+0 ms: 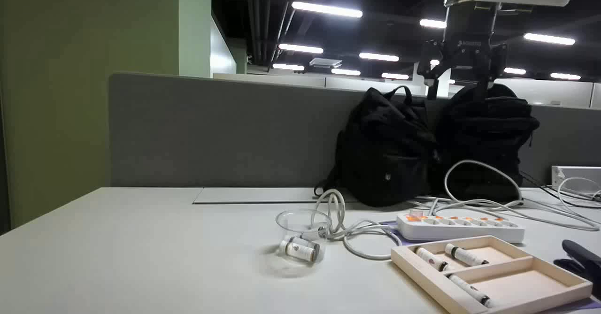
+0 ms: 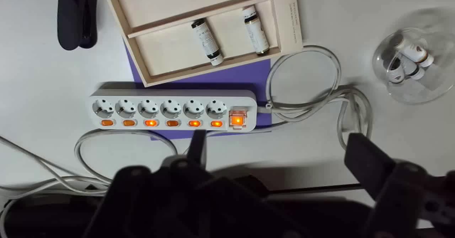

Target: Take the bottle from the cup and put it in the top compartment of the box

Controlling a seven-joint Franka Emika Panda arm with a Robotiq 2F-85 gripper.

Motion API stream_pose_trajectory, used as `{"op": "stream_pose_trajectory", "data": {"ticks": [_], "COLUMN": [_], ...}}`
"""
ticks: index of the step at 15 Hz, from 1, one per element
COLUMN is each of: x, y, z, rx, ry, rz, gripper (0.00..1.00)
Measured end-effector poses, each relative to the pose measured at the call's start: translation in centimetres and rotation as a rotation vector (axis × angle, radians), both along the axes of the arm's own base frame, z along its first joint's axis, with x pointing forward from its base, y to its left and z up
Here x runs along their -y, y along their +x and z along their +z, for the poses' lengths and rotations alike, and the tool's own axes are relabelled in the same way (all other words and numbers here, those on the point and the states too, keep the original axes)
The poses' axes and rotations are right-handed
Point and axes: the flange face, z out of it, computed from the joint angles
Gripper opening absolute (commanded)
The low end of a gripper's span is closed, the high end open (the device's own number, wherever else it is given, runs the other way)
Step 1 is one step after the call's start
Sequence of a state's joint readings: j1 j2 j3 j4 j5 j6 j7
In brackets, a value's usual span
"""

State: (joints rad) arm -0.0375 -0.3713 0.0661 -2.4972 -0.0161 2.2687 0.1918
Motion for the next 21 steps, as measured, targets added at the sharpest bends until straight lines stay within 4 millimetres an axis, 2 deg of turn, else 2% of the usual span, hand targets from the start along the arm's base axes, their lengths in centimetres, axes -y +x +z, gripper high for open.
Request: {"op": "stream_pose_trajectory", "data": {"ticks": [10,12,14,15,16,17,21], "x": [-0.1,-1.2,-3.8,-5.4,-7.2,-8.9,-15.5], "y": [0.0,0.6,2.3,3.4,4.6,5.7,9.6], "z": [-0.1,-1.0,-2.9,-4.1,-5.5,-7.0,-13.4], "rx": [-0.003,-0.025,-0.057,-0.072,-0.088,-0.102,-0.177], "ry": [-0.001,0.000,0.019,0.027,0.031,0.034,0.061], "rz": [0.005,0.057,0.140,0.188,0.233,0.278,0.441], "gripper": [1.00,1.00,1.00,0.75,0.75,0.69,0.39]}}
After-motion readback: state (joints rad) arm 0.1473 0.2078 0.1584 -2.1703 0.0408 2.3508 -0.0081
